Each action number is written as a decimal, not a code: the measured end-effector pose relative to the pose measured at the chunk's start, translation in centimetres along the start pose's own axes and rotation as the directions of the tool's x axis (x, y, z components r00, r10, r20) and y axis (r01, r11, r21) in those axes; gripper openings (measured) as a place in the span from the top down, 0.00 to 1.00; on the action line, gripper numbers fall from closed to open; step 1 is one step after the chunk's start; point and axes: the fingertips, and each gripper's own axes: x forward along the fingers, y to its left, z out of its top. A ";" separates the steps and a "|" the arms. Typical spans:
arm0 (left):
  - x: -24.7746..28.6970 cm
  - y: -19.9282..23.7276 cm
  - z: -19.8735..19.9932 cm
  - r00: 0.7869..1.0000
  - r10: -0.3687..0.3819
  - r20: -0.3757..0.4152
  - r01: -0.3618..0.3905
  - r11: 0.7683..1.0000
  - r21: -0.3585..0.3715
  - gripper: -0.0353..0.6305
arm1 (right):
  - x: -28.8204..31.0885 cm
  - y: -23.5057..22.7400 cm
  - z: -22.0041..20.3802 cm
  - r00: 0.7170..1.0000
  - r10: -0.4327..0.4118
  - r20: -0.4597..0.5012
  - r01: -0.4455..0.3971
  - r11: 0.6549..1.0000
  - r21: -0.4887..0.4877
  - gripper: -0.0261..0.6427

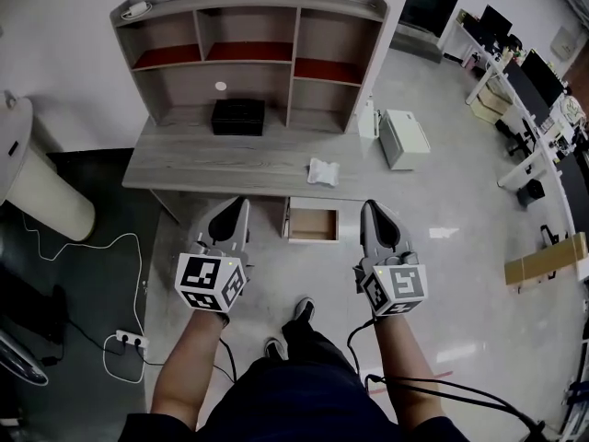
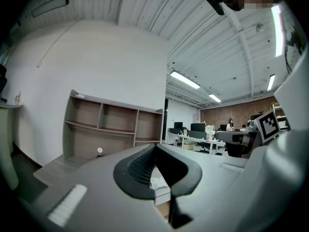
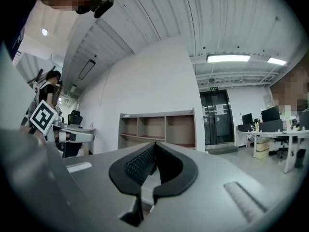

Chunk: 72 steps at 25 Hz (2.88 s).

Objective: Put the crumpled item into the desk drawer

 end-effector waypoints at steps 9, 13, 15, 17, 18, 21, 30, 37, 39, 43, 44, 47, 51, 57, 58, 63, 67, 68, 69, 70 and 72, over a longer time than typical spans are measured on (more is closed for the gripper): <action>6.8 3.3 -1.3 0.995 0.080 -0.059 -0.081 0.996 -0.021 0.94 | 8.2 -3.7 -2.3 0.998 0.061 -0.032 -0.059 0.996 0.060 0.95; 9.5 3.6 -2.0 0.991 0.098 -0.087 -0.101 0.995 -0.025 0.94 | 10.8 -5.2 -3.0 0.992 0.117 -0.043 -0.114 0.991 0.076 0.95; 11.0 3.7 -2.1 0.990 0.104 -0.090 -0.107 0.994 -0.023 0.94 | 12.0 -6.2 -3.4 0.991 0.124 -0.048 -0.120 0.989 0.081 0.95; 12.3 3.8 -2.0 0.990 0.109 -0.092 -0.111 0.994 -0.021 0.94 | 13.2 -7.3 -3.9 0.992 0.115 -0.057 -0.110 0.990 0.089 0.95; 12.9 3.8 -2.1 0.989 0.111 -0.094 -0.113 0.993 -0.020 0.94 | 13.7 -7.8 -4.1 0.992 0.110 -0.063 -0.104 0.990 0.092 0.95; 14.4 3.8 -2.4 0.988 0.113 -0.104 -0.115 0.993 -0.019 0.94 | 15.0 -9.1 -5.0 0.991 0.106 -0.086 -0.097 0.990 0.106 0.95; 18.8 4.4 -5.5 0.982 0.056 -0.179 -0.060 0.998 -0.018 0.94 | 17.4 -12.4 -9.3 0.984 0.039 -0.172 -0.003 0.979 0.204 0.95; 23.0 6.1 -9.5 0.962 -0.036 -0.270 0.033 0.999 -0.016 0.94 | 18.8 -14.1 -13.0 0.963 -0.061 -0.262 0.117 0.971 0.207 0.92; 24.1 6.6 -10.6 0.953 -0.059 -0.297 0.059 0.998 -0.009 0.94 | 19.6 -14.3 -13.8 0.956 -0.085 -0.282 0.146 0.968 0.204 0.92; 25.6 7.4 -13.2 0.924 -0.116 -0.363 0.119 0.993 -0.015 0.94 | 21.0 -14.0 -16.0 0.935 -0.123 -0.333 0.194 0.963 0.188 0.92; 25.8 7.6 -13.9 0.916 -0.128 -0.380 0.132 0.991 -0.017 0.94 | 21.3 -13.9 -16.7 0.929 -0.130 -0.348 0.205 0.961 0.188 0.92; 26.2 8.3 -15.9 0.892 -0.148 -0.427 0.157 0.987 -0.016 0.94 | 22.4 -13.5 -19.0 0.910 -0.138 -0.390 0.230 0.953 0.199 0.91; 26.0 9.0 -17.7 0.862 -0.172 -0.476 0.186 0.982 -0.017 0.94 | 23.5 -12.8 -22.7 0.880 -0.130 -0.458 0.252 0.943 0.217 0.89; 25.2 11.2 -18.3 0.852 -0.161 -0.498 0.176 0.984 -0.017 0.94 | 24.6 -12.4 -28.5 0.808 -0.144 -0.571 0.291 0.940 0.176 0.84; 25.0 11.9 -18.4 0.853 -0.151 -0.500 0.165 0.986 -0.017 0.94 | 24.8 -12.3 -29.3 0.795 -0.144 -0.589 0.295 0.941 0.167 0.84; 23.5 15.2 -18.8 0.854 -0.090 -0.512 0.091 0.996 -0.023 0.94 | 25.9 -11.9 -33.3 0.733 -0.126 -0.668 0.318 0.932 0.173 0.82; 21.9 17.2 -19.3 0.851 -0.049 -0.522 0.034 0.999 -0.038 0.94 | 26.5 -11.8 -36.0 0.685 -0.116 -0.719 0.357 0.914 0.193 0.81; 21.5 17.6 -19.3 0.851 -0.039 -0.524 0.021 0.999 -0.040 0.94 | 26.7 -11.8 -36.6 0.675 -0.118 -0.728 0.370 0.908 0.195 0.80; 21.2 18.1 -19.4 0.851 -0.029 -0.524 0.008 0.999 -0.042 0.94 | 26.8 -11.9 -37.0 0.666 -0.123 -0.736 0.383 0.903 0.195 0.79; 20.9 18.6 -19.4 0.851 -0.018 -0.525 -0.005 0.999 -0.043 0.94 | 27.0 -11.9 -37.4 0.658 -0.128 -0.742 0.392 0.900 0.192 0.78; 20.3 19.5 -19.3 0.850 0.003 -0.527 -0.031 0.999 -0.044 0.94 | 27.2 -11.8 -38.0 0.640 -0.138 -0.756 0.403 0.898 0.178 0.77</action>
